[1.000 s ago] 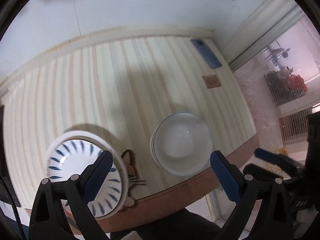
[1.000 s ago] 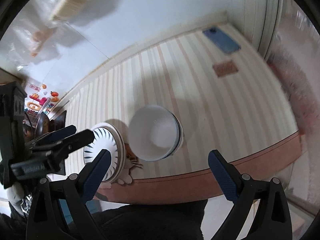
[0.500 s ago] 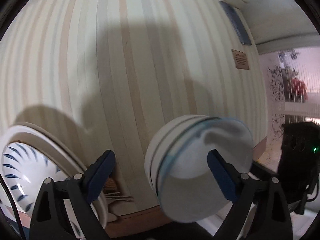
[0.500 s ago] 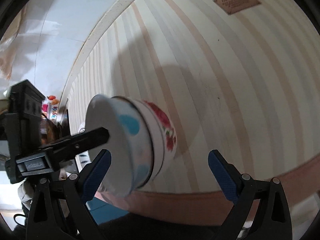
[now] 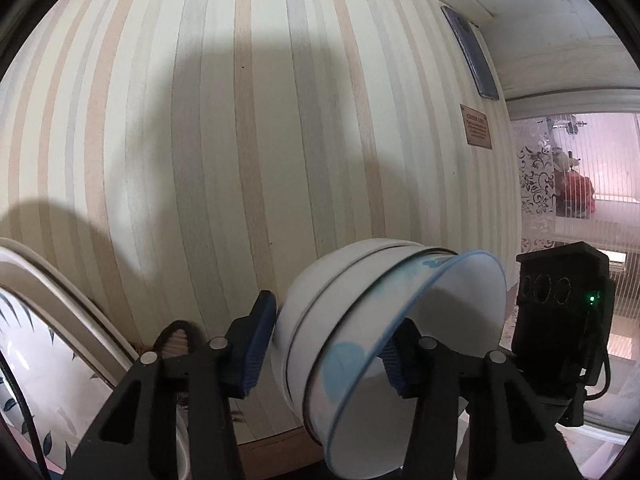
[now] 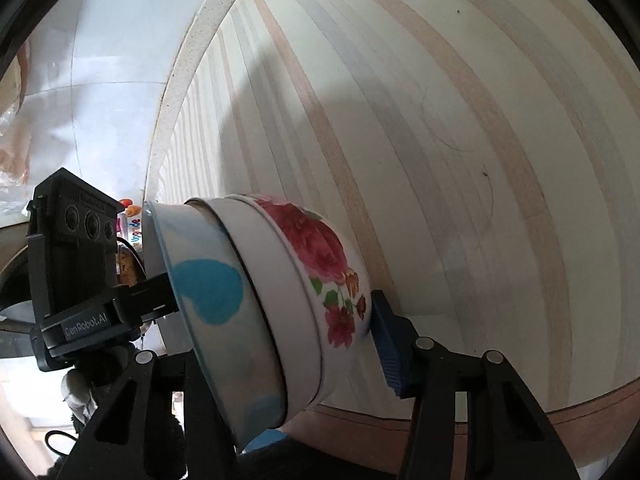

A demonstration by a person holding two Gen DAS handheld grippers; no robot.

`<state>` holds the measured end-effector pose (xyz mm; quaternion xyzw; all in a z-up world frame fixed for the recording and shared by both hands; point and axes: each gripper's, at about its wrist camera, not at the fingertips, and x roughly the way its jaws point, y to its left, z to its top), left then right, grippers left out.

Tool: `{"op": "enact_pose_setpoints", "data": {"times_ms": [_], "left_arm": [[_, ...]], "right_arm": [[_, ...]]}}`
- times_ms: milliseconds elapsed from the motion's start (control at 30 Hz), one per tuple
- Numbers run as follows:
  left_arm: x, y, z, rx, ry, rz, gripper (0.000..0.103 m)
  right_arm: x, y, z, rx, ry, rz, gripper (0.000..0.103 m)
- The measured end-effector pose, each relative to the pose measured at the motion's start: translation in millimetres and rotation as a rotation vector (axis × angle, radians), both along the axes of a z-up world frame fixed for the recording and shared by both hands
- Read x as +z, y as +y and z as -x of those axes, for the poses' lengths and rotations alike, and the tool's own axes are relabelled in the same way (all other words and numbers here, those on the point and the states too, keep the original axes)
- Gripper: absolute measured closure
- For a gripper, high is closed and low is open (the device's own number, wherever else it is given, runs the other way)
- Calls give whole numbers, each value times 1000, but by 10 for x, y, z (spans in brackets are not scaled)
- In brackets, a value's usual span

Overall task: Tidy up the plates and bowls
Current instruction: 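Grip the rim of the nested bowl stack with both tools and lift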

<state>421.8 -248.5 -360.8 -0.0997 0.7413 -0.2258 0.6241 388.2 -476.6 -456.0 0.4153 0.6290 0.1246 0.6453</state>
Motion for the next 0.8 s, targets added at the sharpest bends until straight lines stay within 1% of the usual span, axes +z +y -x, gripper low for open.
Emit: {"op": "enact_pose_setpoints", "data": {"times_ms": [100, 133, 267, 367, 500, 633, 800], "left_arm": [[24, 18, 16, 7, -6, -17, 58], [35, 37, 20, 11, -8, -20, 58], [69, 114, 35, 26, -7, -32, 58], [167, 199, 29, 43, -31, -30, 58], [304, 374, 17, 76, -47, -19, 58], [457, 590, 0, 111, -72, -11, 58], [629, 942, -9, 167, -100, -14, 58]], "right_arm": [[21, 55, -32, 3, 6, 10, 51], [47, 78, -42, 5, -4, 21, 51], [96, 92, -32, 12, -2, 0, 51], [172, 185, -71, 30, -21, 15, 51], [295, 313, -139, 45, -41, 13, 51], [483, 452, -210, 79, -70, 14, 51], [683, 756, -341, 150, -102, 7, 51]]}}
